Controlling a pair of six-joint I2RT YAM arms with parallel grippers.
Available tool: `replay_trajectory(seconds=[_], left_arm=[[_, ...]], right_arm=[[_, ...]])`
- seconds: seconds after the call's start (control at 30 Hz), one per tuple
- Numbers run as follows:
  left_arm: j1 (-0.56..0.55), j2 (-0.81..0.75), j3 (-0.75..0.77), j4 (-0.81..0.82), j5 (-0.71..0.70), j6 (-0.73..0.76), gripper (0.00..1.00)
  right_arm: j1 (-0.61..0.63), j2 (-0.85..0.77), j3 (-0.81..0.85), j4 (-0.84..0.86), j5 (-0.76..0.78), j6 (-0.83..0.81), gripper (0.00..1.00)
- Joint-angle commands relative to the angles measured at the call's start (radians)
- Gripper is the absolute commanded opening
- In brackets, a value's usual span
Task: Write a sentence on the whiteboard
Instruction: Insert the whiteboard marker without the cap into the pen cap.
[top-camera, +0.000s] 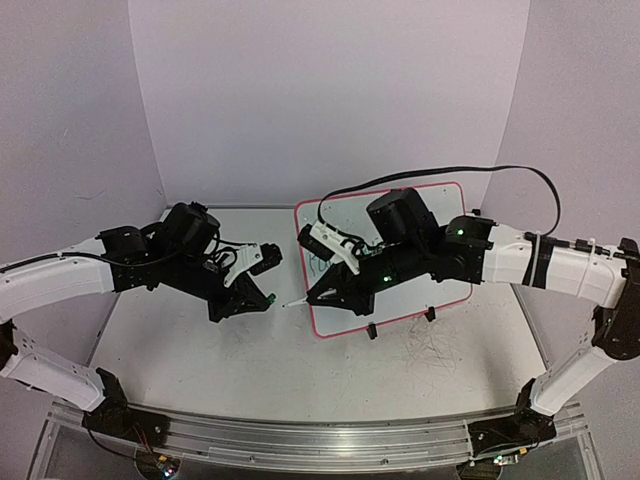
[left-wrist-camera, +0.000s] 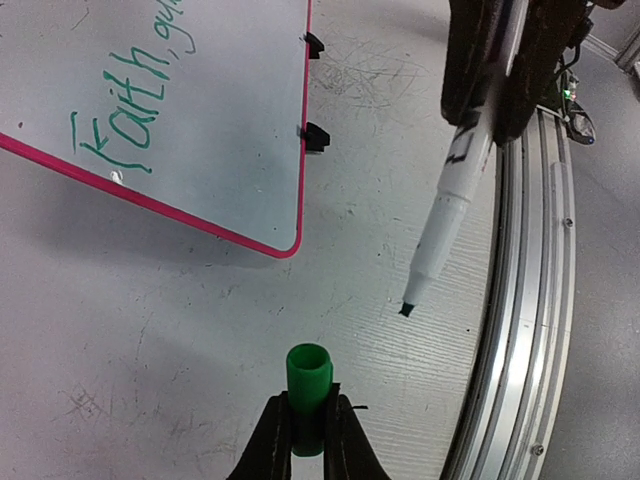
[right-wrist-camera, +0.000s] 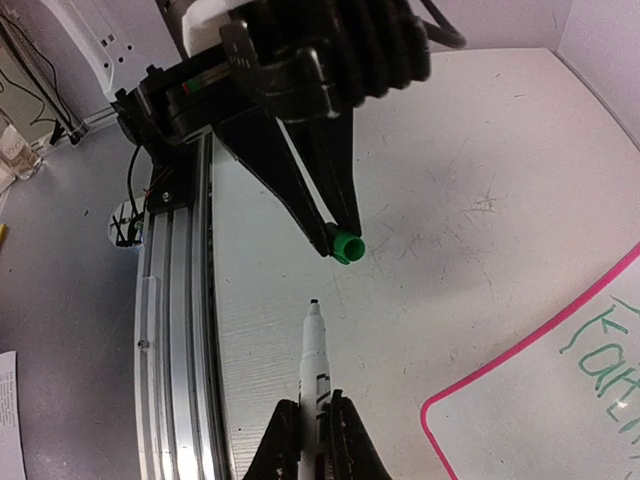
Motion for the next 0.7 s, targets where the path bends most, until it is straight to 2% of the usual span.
replay_trajectory(seconds=[0.0, 0.67], left_arm=[[-0.004, 0.001, 0.045, -0.021, 0.043, 0.045, 0.0], [-0.029, 0.023, 0.08, -0.064, 0.01, 0.065, 0.0]], right_arm=[[0.01, 0.029, 0.081, -0.042, 0.05, -0.07, 0.0], [0.012, 0.085, 0.148, -0.057, 0.047, -0.084, 0.0]])
